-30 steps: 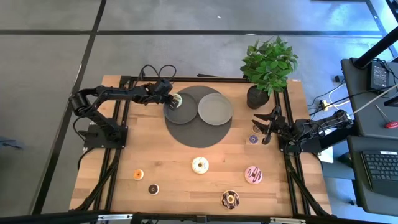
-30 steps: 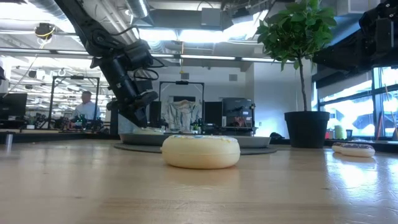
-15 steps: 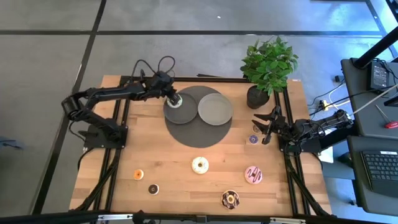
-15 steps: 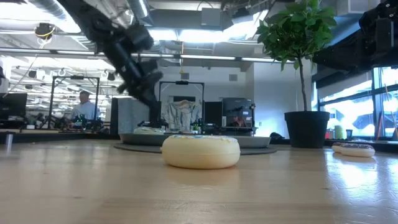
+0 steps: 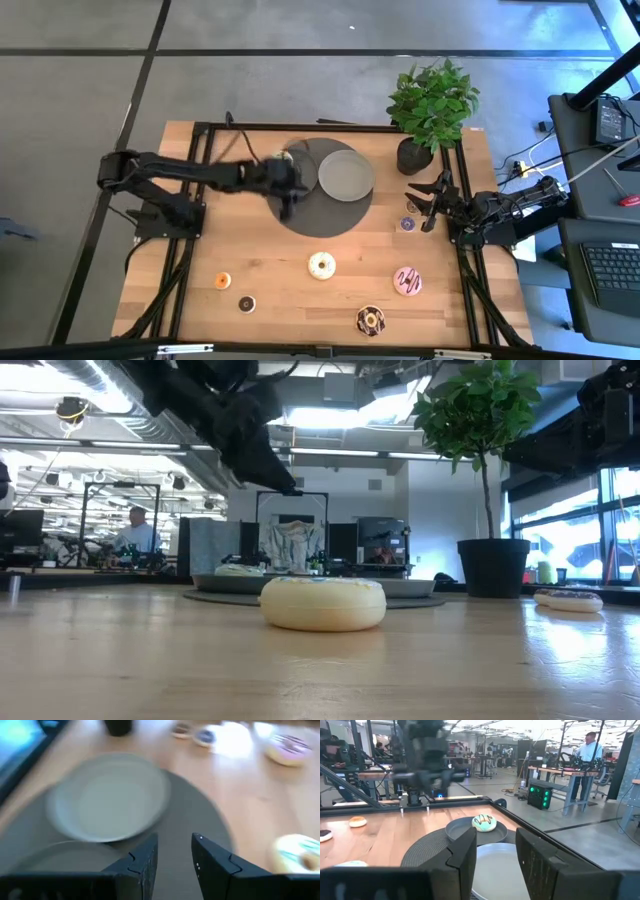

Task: Pick & Place donuts
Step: Put the big white donut on the black plate

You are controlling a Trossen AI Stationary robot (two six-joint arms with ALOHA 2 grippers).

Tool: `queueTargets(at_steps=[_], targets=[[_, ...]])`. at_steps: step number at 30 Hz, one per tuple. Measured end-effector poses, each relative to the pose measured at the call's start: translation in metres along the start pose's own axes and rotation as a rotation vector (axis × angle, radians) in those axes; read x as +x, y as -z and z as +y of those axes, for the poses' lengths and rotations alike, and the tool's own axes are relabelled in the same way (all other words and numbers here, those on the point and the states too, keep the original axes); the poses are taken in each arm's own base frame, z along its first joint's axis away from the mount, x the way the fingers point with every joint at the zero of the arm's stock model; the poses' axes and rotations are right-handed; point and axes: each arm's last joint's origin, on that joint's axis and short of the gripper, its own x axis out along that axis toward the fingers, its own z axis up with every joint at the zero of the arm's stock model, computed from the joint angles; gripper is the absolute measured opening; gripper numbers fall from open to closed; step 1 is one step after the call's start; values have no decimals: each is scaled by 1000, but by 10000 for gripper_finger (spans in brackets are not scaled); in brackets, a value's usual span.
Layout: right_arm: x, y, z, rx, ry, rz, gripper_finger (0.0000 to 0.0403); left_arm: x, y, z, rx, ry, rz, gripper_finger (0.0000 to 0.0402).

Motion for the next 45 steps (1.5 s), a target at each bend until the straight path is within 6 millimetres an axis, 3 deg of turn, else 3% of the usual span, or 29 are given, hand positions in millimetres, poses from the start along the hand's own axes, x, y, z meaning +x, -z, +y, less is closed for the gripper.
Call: queueTargets(at_steps=[5,10,15,21,30,45], targets=[[0,0,0,-1,0,0,139,24,4,-43,50,42,-59,118],[0,0,0,11,0,0,139,40,8,-64,123,106,-116,116],[0,0,0,52,-1,0,139,30,17,-78,132,207,-6,120],[0,0,0,51,0,-1,139,13,25,-96,148,211,122,119],[0,0,0,27,-1,0,139,17,7,-109,152,187,120,120],[0,0,0,22,0,0,139,74,40,-120,182,181,166,125]])
